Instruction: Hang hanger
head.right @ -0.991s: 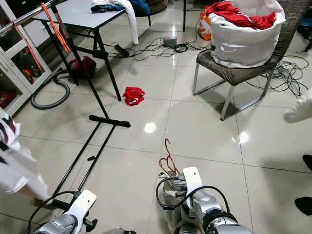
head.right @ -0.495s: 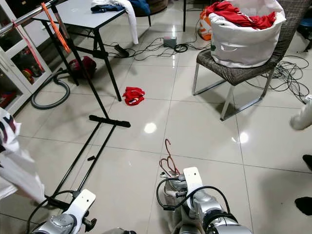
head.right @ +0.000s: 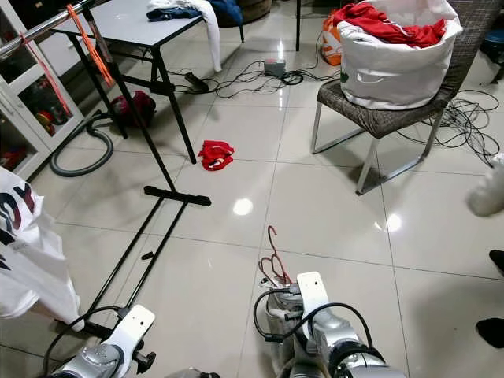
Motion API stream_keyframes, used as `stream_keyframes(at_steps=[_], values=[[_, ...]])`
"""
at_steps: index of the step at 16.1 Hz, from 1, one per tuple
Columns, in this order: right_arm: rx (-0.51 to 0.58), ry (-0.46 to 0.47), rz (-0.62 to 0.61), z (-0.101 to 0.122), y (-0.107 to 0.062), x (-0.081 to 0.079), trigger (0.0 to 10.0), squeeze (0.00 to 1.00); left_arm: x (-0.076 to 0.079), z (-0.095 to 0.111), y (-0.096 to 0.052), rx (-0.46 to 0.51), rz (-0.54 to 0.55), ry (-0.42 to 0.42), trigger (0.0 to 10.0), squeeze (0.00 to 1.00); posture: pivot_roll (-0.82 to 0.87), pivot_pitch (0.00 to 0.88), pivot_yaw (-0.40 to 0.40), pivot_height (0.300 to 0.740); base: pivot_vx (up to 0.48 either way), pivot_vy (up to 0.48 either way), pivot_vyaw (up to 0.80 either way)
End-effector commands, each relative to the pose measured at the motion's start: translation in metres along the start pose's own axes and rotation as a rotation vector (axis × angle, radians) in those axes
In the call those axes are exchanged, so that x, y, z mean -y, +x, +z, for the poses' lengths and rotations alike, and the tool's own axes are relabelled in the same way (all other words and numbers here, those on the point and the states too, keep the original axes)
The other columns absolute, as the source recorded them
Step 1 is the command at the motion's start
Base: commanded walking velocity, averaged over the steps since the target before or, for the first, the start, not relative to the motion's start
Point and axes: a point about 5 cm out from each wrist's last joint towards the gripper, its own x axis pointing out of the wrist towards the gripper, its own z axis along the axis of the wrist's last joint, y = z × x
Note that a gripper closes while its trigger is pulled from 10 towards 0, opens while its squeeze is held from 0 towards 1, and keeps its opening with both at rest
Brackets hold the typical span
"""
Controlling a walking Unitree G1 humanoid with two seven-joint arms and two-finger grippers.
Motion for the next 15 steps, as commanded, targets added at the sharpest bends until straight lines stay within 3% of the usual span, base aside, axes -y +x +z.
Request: stream_keyframes(at_steps=[1, 15], values=[[0.011, -0.002, 0.011, 0.0012, 0.0005, -0.0041, 10.0, 0.0, -0.0085, 0.0013, -0.0014, -0.005, 0.019, 0.015, 10.0, 0.0, -0.2, 0.0, 0.142, 0.74, 0.0, 0.0, 0.0], [0.009, -0.005, -0.002, -0.0008, -0.0001, 0.0, 10.0, 0.0, -0.009, 0.0066, -0.0009, 0.002, 0.022, 0.022, 10.0, 0.0, -0.19, 0.0, 0.131, 0.74, 0.0, 0.0, 0.0]])
